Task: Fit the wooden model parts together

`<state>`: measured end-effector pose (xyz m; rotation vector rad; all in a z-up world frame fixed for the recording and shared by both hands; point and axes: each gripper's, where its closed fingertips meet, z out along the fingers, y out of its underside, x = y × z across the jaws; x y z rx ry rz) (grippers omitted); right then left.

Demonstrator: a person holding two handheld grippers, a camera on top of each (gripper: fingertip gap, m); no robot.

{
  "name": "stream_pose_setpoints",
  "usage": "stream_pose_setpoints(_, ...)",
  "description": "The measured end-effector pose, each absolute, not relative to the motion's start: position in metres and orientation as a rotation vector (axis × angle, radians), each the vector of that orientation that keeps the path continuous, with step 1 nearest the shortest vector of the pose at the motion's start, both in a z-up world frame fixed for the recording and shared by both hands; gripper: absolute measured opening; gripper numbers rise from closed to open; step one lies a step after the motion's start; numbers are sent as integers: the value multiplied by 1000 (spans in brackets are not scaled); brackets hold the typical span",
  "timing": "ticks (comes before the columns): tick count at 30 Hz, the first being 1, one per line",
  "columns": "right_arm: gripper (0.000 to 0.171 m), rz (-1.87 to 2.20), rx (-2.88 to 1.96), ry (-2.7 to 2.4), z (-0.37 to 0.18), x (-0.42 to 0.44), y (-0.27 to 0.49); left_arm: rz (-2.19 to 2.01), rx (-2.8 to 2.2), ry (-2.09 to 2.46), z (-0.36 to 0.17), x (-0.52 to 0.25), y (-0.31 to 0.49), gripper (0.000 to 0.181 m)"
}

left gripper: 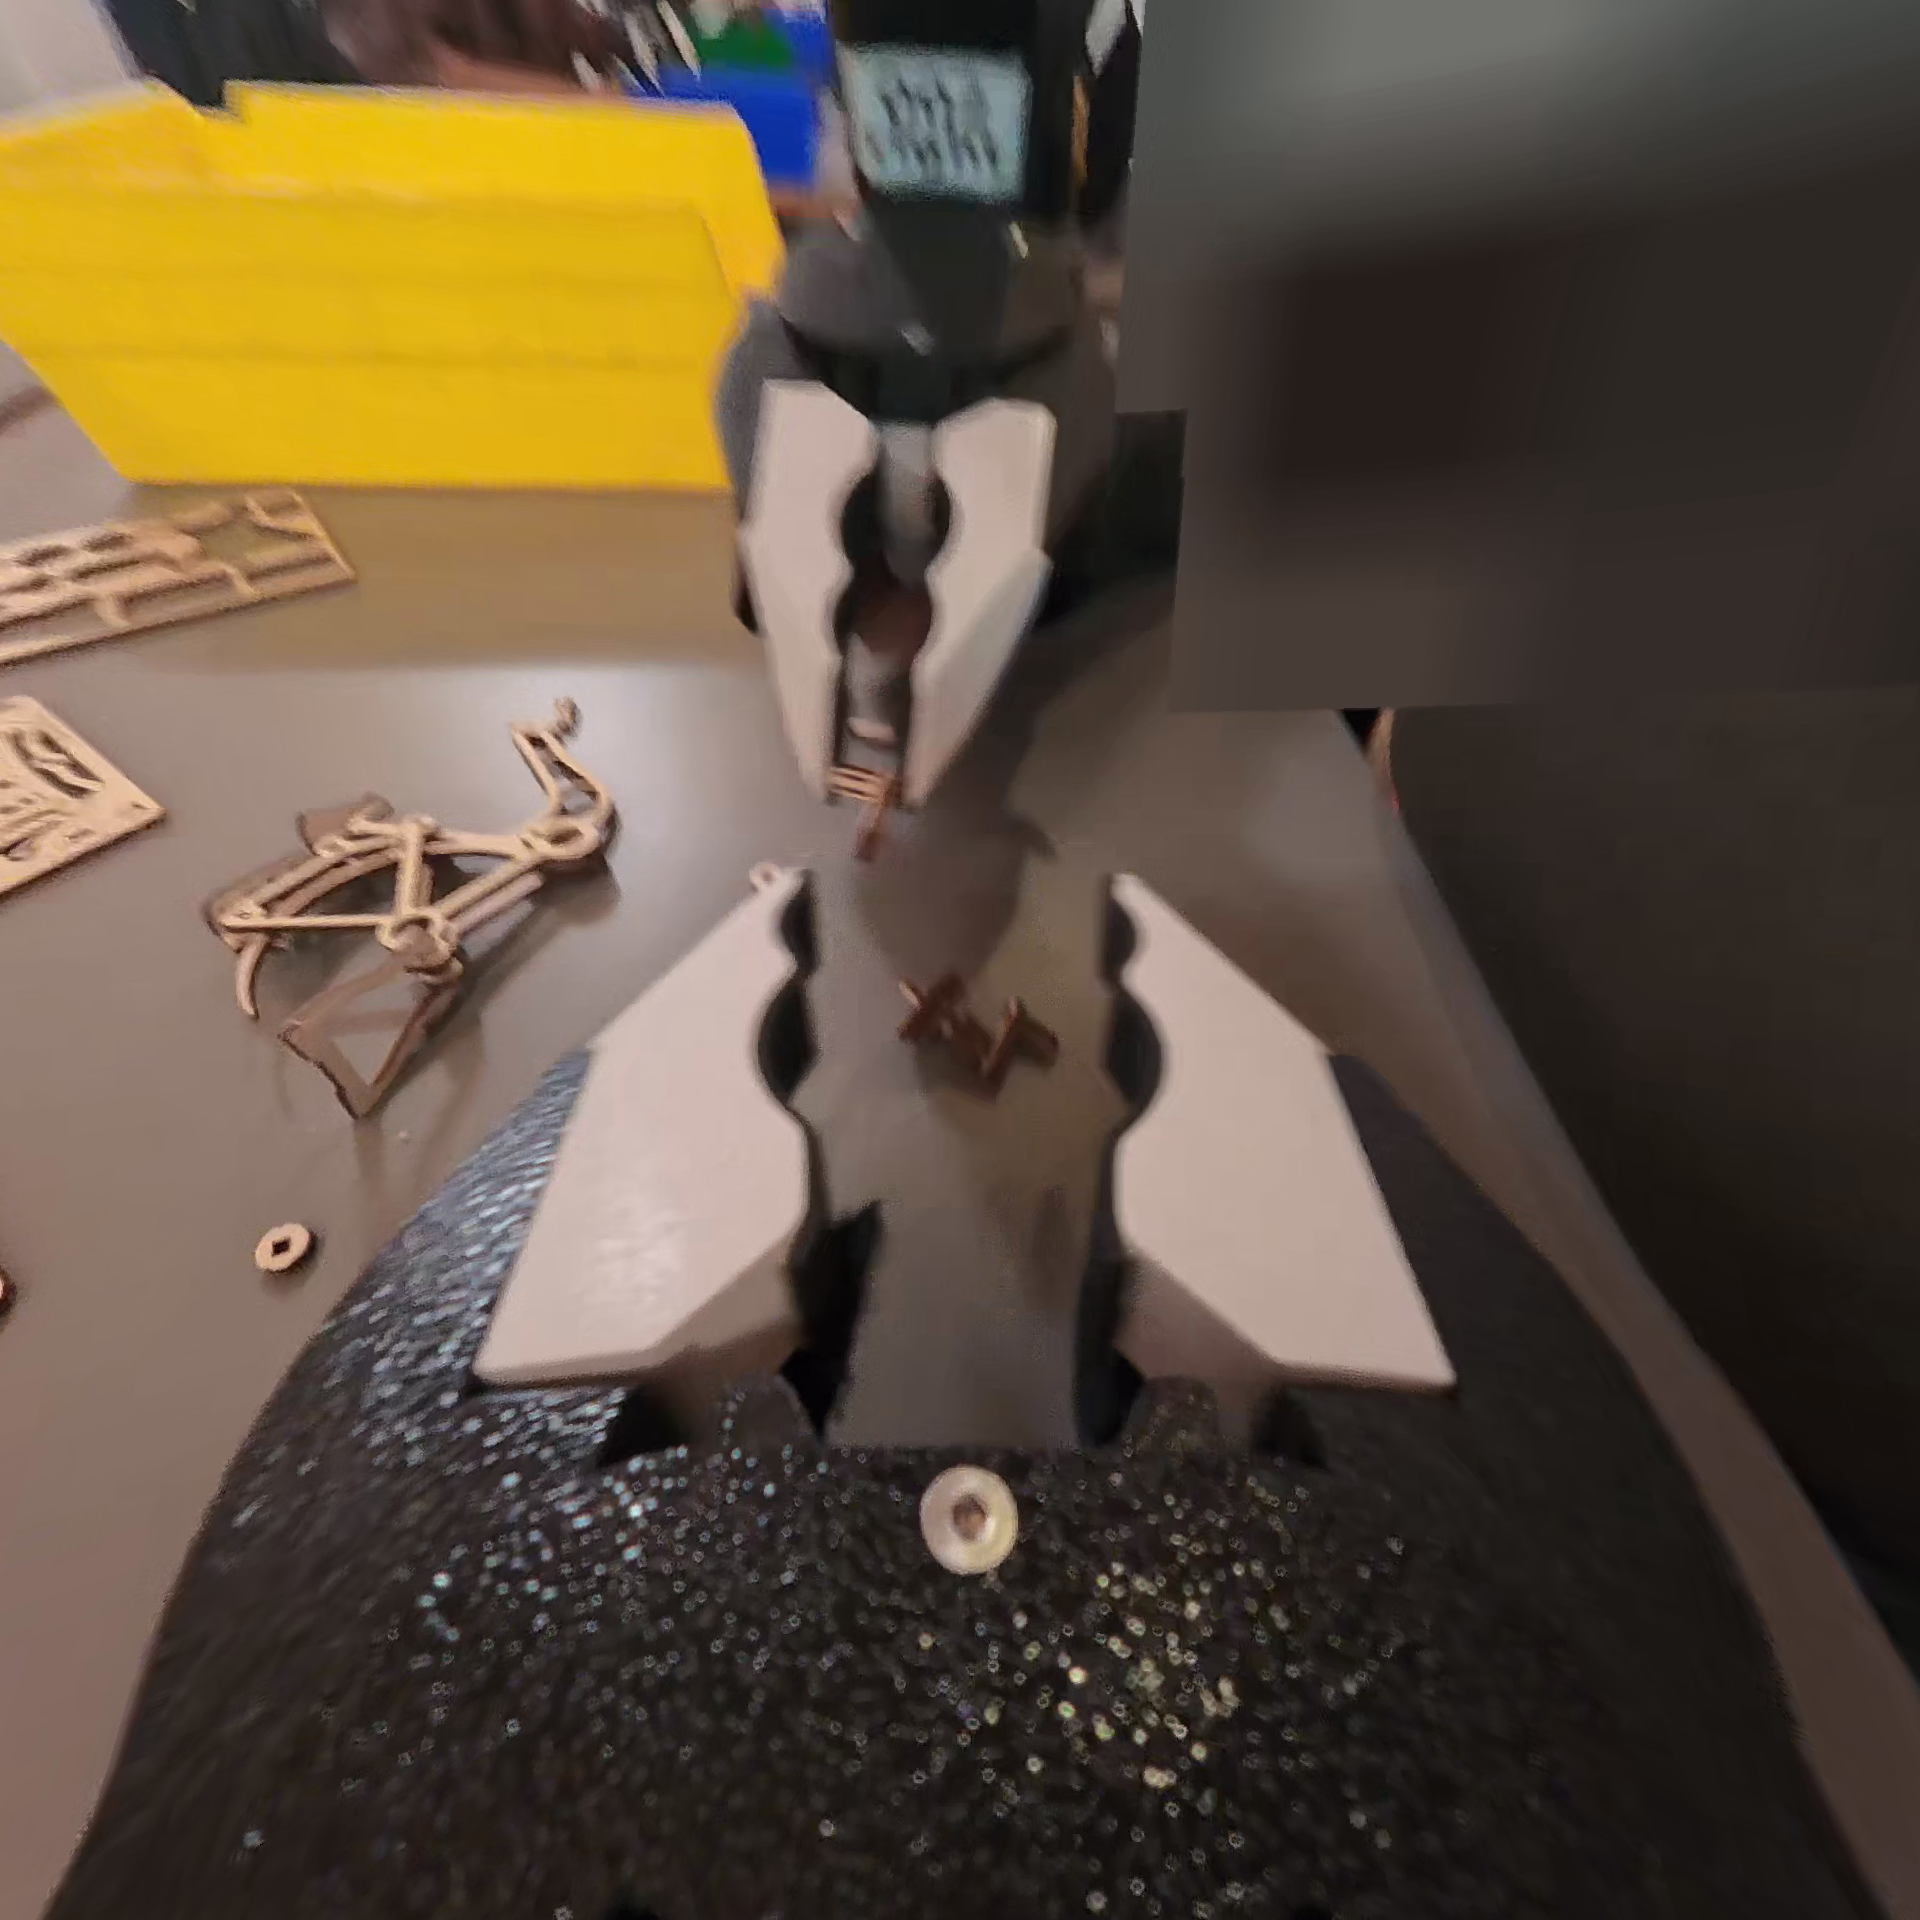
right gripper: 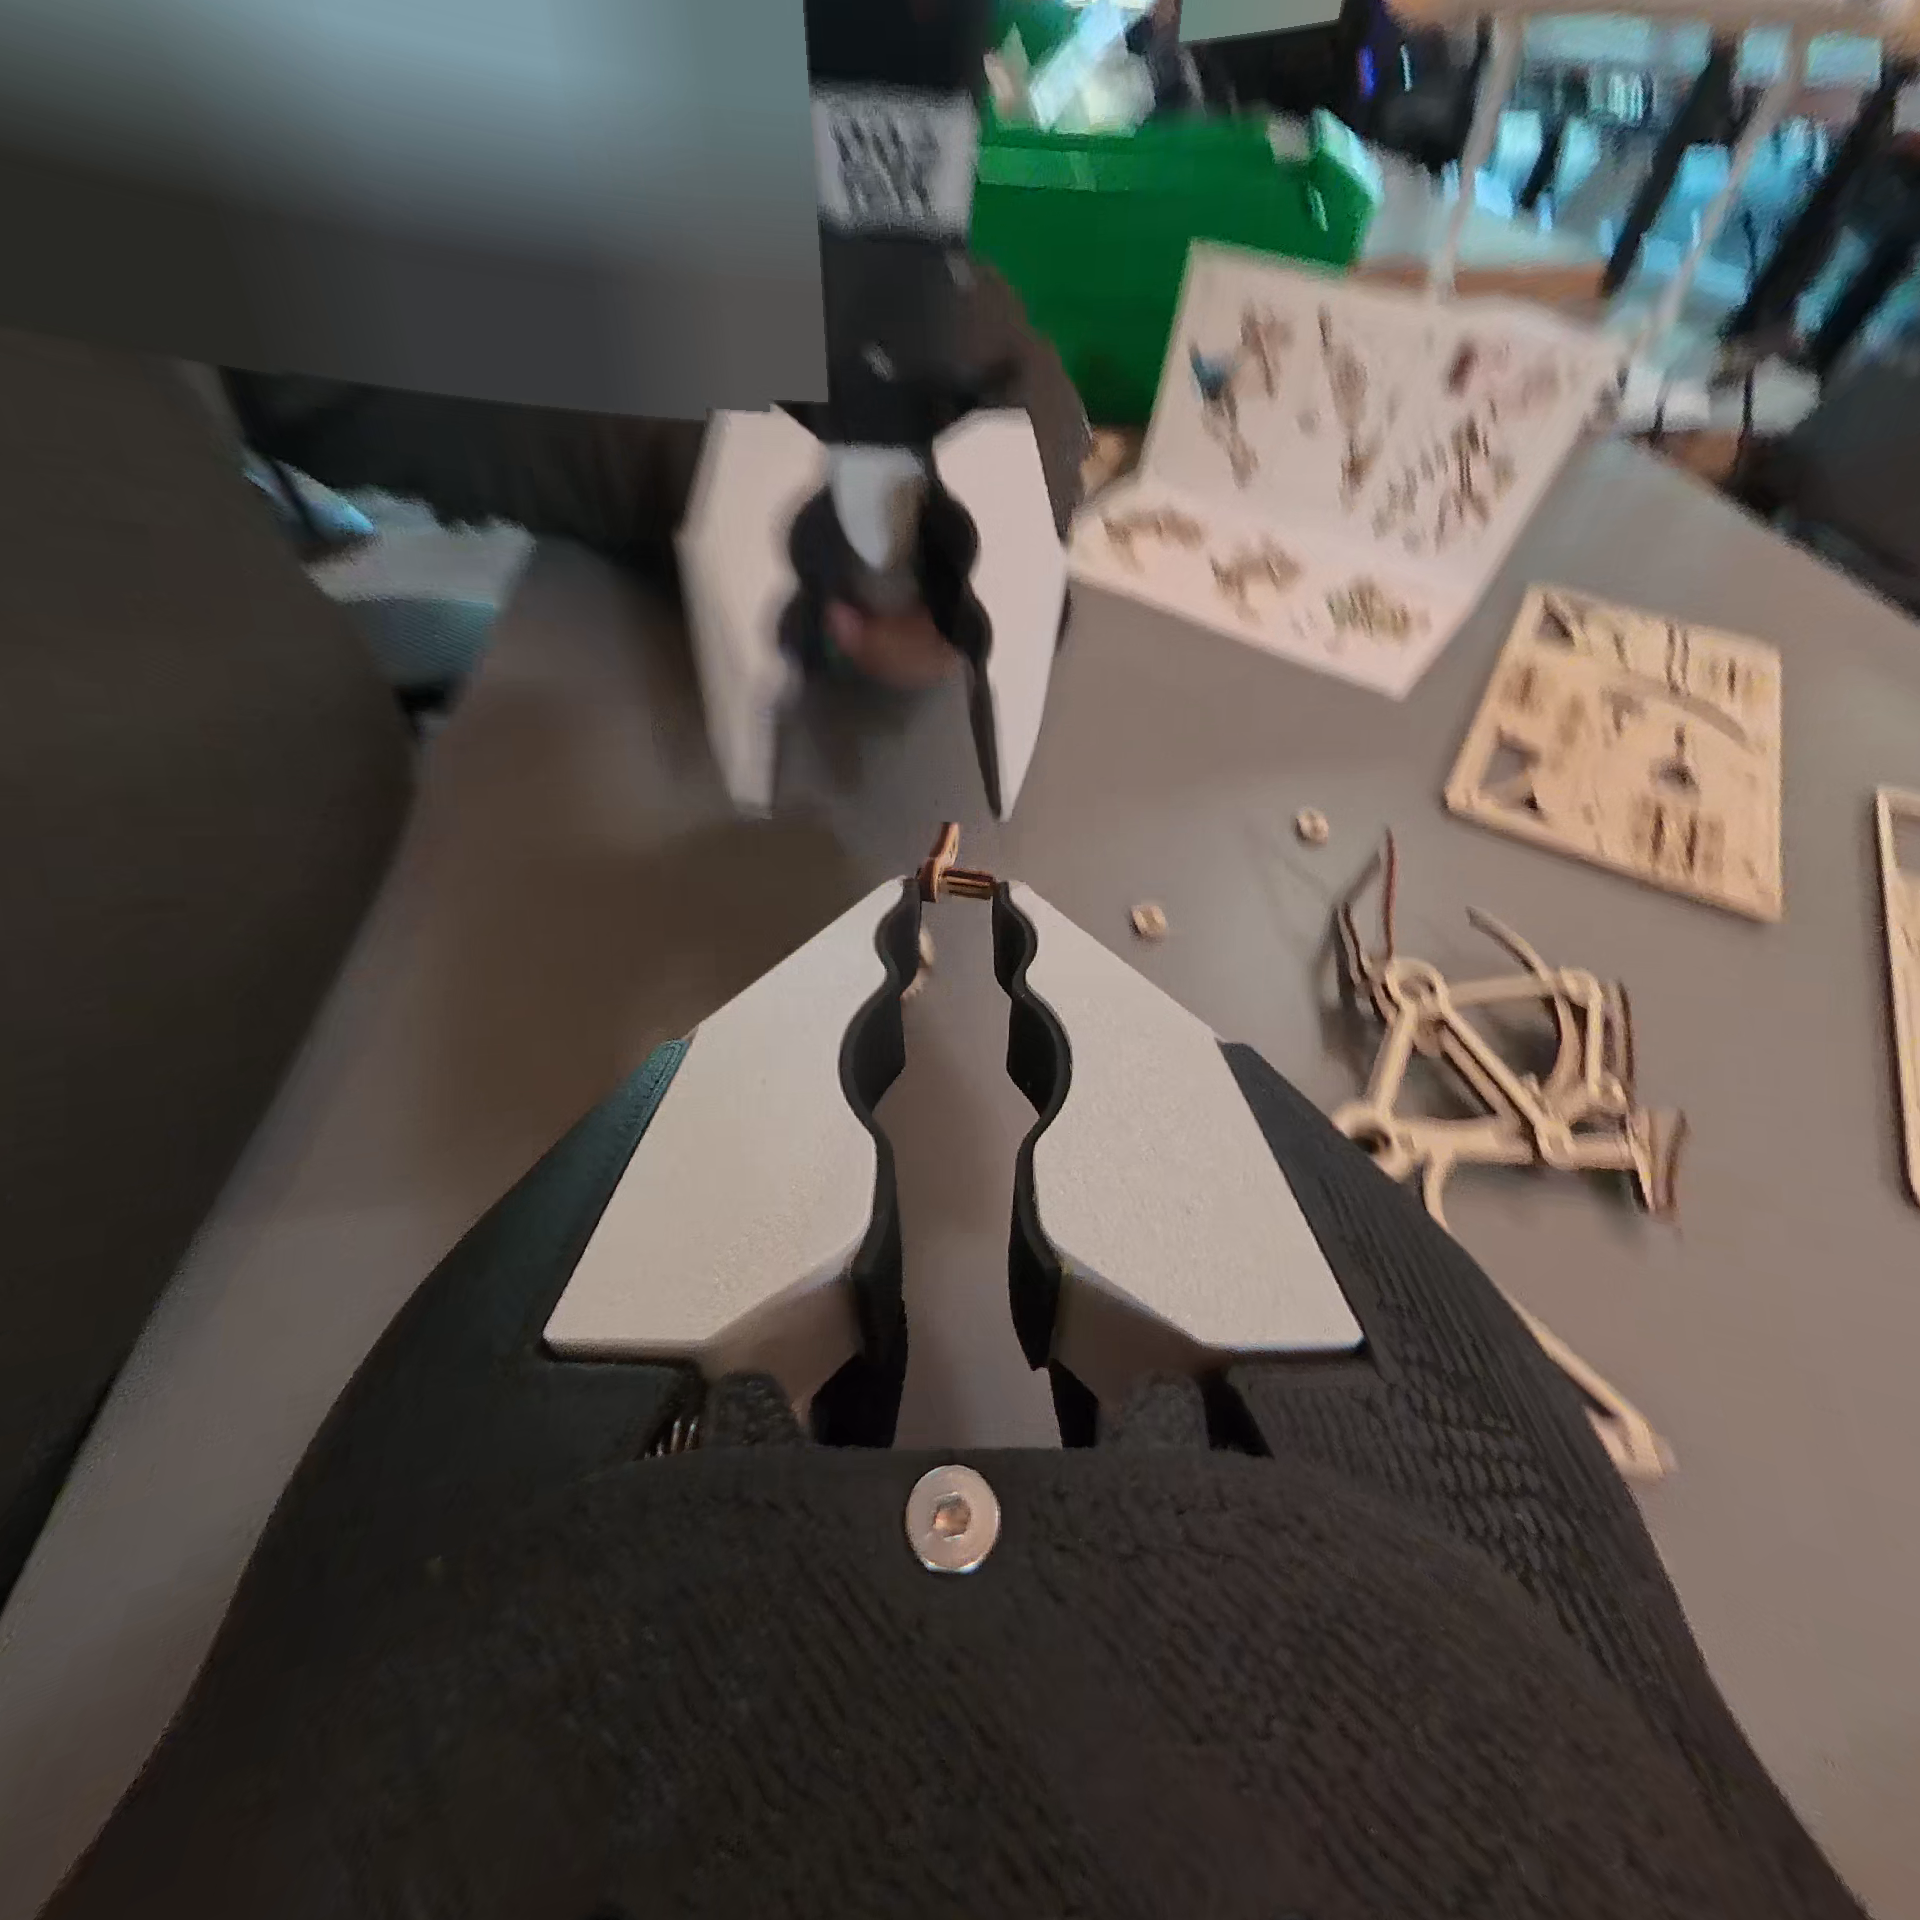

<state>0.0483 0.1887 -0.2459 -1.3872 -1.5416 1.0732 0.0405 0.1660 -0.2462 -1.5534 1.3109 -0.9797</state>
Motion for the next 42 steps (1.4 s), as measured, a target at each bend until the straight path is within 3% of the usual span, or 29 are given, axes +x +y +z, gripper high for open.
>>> stream_pose_setpoints(3,12,986,-1513,-1602,-266,51,189,-904,-1561,1460,-265,35,157,67)
stream_pose_setpoints(8,12,902,-1627,-1618,-281,51,188,-693,-1510,1671,-289,30,157,59)
stream_pose_setpoints(13,13,925,-1655,-1604,-281,51,188,-738,-1458,1732,-289,31,155,48)
stream_pose_setpoints(42,13,929,-1661,-1636,-285,49,182,-785,-1437,1816,-293,36,157,25)
